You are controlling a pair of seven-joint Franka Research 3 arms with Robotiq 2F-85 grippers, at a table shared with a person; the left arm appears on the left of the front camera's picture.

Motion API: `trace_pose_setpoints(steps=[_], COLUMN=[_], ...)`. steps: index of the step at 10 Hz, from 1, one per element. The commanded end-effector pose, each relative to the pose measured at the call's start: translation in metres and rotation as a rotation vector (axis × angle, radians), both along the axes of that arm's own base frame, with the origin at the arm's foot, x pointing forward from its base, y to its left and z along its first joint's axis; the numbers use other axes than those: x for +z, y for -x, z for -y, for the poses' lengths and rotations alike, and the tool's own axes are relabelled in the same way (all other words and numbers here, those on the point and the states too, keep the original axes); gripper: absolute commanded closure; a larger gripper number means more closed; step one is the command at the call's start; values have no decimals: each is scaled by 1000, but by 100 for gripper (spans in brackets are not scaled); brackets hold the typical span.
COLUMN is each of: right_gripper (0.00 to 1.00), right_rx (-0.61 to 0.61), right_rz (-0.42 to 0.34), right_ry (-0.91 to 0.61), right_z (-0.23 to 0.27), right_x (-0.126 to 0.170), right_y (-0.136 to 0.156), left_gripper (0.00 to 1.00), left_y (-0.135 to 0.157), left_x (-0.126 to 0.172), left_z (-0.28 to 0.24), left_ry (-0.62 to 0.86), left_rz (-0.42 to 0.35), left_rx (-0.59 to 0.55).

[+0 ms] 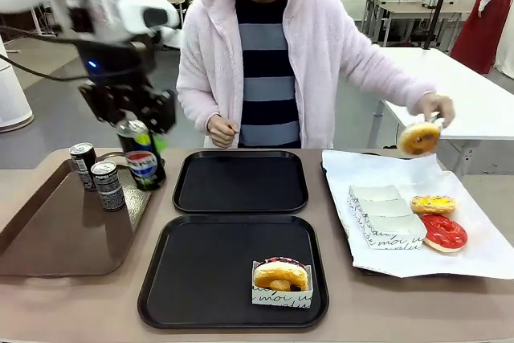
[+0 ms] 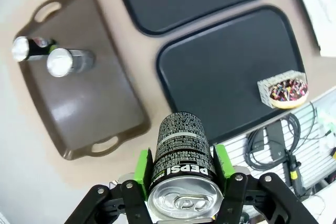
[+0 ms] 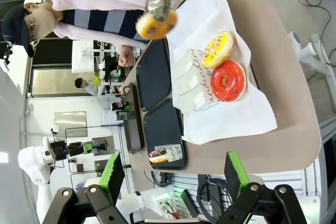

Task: Set up donuts and drinks on trays.
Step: Pick up one Pepsi coke and place it on the Flat Tray.

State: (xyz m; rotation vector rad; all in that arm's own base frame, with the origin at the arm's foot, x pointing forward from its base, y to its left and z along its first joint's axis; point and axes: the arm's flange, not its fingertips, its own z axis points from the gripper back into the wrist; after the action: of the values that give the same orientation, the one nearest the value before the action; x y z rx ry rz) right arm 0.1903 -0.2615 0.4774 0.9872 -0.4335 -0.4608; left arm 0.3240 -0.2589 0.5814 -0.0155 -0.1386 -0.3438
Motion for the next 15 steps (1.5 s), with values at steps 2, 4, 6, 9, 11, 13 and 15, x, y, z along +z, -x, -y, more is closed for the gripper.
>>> trace_pose_setpoints(steps=[2, 4, 6, 9, 11, 13, 15], right_gripper=[0, 0, 0, 0, 0, 0, 0], right_rx=[8, 8, 8, 8, 8, 8, 8], right_rz=[1, 1, 1, 1, 1, 1, 1], right_ry=[-4, -4, -4, -4, -4, -4, -4], right_z=[1, 1, 1, 1, 1, 1, 1], right_x=[-1, -1, -1, -1, -1, -1, -1], right_y=[2, 2, 2, 2, 2, 2, 2], left_gripper=[42, 42, 42, 42, 42, 42, 42], left_y=[7, 2, 6, 6, 6, 3, 10], left_x=[-42, -73, -67, -67, -67, -93, -113], left_z=[40, 52, 50, 50, 50, 56, 67], left_ry=[-1, 5, -25, -25, -25, -19, -18], left_rz=[-21, -42, -52, -52, -52, -58, -6], left_rx=[-40, -17, -59, -59, -59, -27, 0])
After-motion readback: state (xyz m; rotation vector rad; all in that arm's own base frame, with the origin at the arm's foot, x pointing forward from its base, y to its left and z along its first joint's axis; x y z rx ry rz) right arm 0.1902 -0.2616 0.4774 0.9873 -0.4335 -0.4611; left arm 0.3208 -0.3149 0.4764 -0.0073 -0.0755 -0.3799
